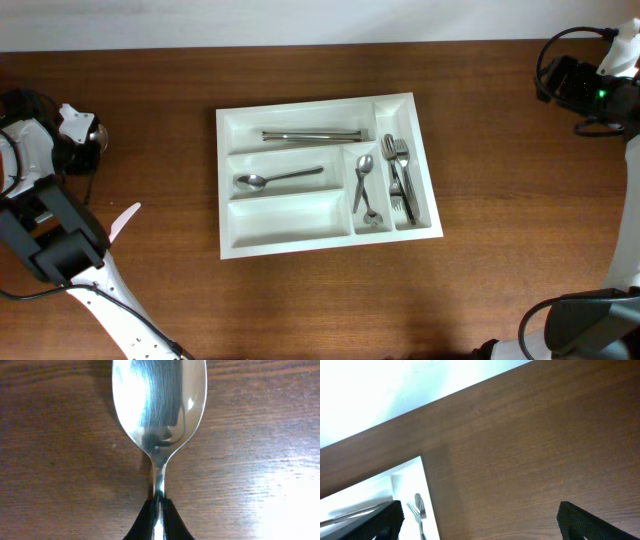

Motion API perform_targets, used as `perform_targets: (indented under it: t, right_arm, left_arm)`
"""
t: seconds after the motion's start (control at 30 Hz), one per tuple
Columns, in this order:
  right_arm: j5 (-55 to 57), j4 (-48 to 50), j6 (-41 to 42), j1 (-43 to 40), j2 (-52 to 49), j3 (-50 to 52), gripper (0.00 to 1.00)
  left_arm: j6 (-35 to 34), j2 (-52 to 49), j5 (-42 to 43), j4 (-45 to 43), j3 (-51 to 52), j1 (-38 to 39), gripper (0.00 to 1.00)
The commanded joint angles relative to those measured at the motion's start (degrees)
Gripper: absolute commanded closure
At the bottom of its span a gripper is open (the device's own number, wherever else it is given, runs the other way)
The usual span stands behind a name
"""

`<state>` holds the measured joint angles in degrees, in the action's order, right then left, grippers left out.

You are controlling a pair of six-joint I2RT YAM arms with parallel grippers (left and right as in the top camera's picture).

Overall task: Pack container
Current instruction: 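Carry the spoon with the left gripper into the left compartment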

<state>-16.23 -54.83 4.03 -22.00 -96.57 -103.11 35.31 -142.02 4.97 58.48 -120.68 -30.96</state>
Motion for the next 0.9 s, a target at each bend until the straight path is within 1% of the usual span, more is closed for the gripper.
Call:
perform_targets:
  t: [0.0,0.1,0.27,0.4,0.47,0.57,0.67,0.77,0.87]
  right_arm:
    - [-0.7,0.2,-0.2,-0.2,0.6,-0.6,0.01]
    - [-0.7,0.2,-0.2,-0.2,0.6,-0.6,0.01]
    - [-0.7,0.2,-0.2,-0.2,0.6,-0.6,0.01]
    - [-0.7,0.2,-0.2,-0.2,0.6,-0.6,0.01]
    - [-0.7,0.2,-0.2,-0.2,0.6,-0.6,0.01]
    - [-0.7,0.2,-0.2,-0.2,0.6,-0.6,0.02]
    - [-0.7,0.2,-0.2,-0.2,0.6,-0.6,0.01]
    - [-0.7,0.2,-0.2,-0.2,0.6,-0.6,0.02]
    - [-0.7,0.2,-0.2,-0.2,0.6,-0.6,0.01]
  left_arm:
    - [0.3,-0.7,1.3,2.0,-1.0,-0.6,0.98]
    - [0.3,1.2,3.2,4.3,-2.8,-0.4,0.98]
    - [1.6,7.3,3.2,7.9,-5.6,0.9,0.98]
    - [2.3,13.6,3.3,11.0,-6.0,3.4,0.98]
    - [3.7,16.6,3.5,14.6,-6.0,5.5,0.98]
    - [4.0,20.7,4.5,19.7,-6.0,10.6,0.99]
    - [6.8,23.6,6.9,23.1,-6.0,17.2,0.98]
    - [11.6,24.6,6.8,25.1,-6.0,24.9,0.98]
    - [18.4,24.5,6.6,26.4,-5.7,33.1,0.98]
